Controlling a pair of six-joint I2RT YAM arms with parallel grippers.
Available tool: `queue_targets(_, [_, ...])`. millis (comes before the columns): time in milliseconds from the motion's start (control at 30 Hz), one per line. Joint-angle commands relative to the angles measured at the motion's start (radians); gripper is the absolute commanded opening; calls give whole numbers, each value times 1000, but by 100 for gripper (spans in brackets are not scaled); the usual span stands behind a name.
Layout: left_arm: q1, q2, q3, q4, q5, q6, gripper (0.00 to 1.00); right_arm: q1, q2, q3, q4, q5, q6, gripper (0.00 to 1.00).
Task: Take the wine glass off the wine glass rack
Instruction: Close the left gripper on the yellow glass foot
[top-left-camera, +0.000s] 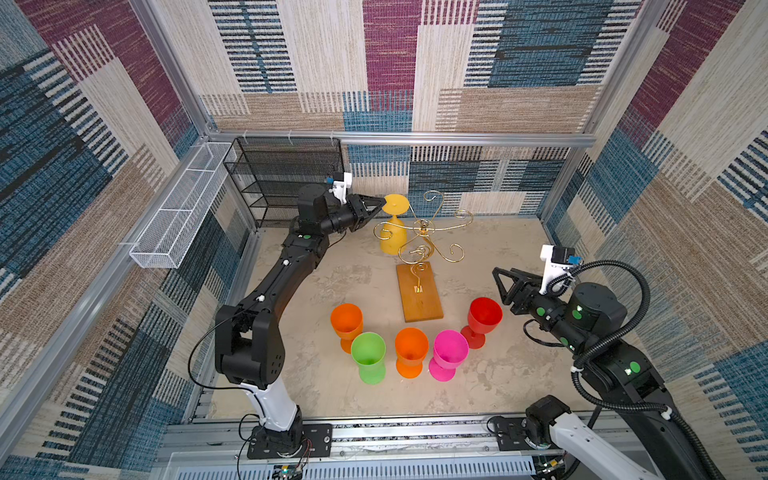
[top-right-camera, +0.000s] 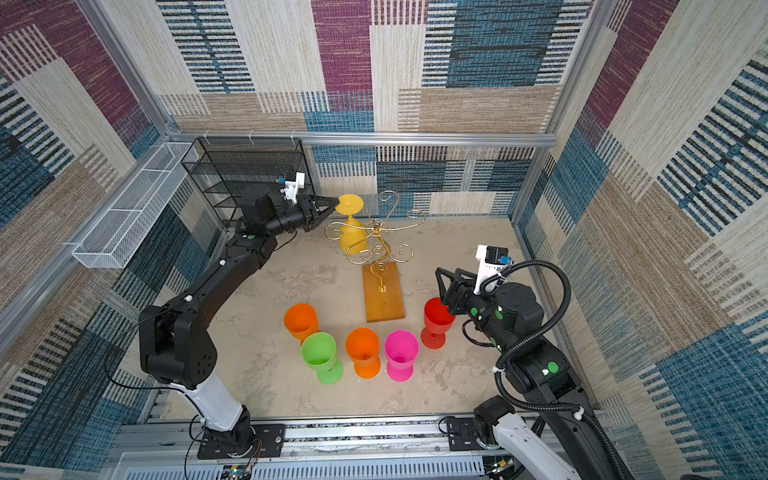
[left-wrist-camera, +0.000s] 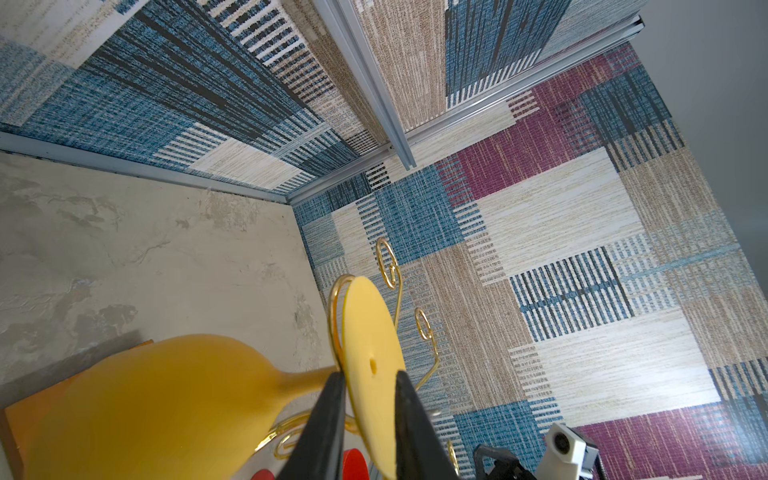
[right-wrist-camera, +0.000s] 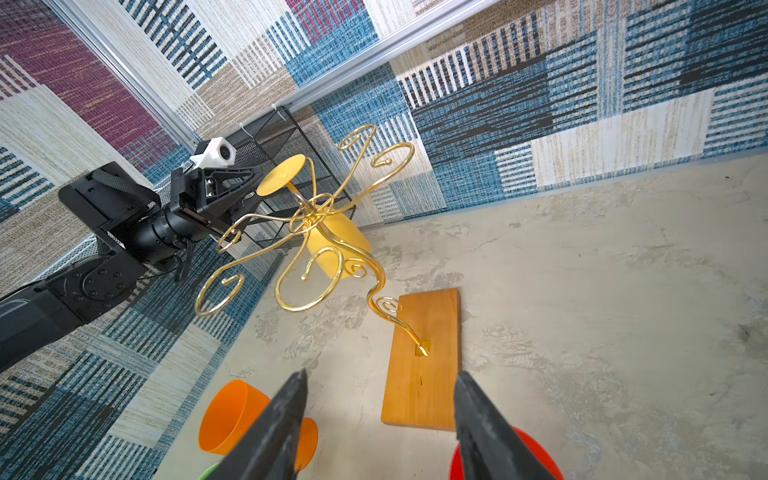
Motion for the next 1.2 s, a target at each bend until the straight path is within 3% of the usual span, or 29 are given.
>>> queue_targets(0, [-1,7,13,13,21,-4,22,2,0,-6,21,10,7,59])
queue_targets(700, [-1,7,42,10,33,-33,0,1,-11,-14,10,19,10,59])
queue_targets(933, [0,27,59,73,44,-108,0,2,-22,-17,6,25,8,59])
queue_targets(1167, [0,40,78,58,33,-99,0,1,-32,-17,-2,35,4,60])
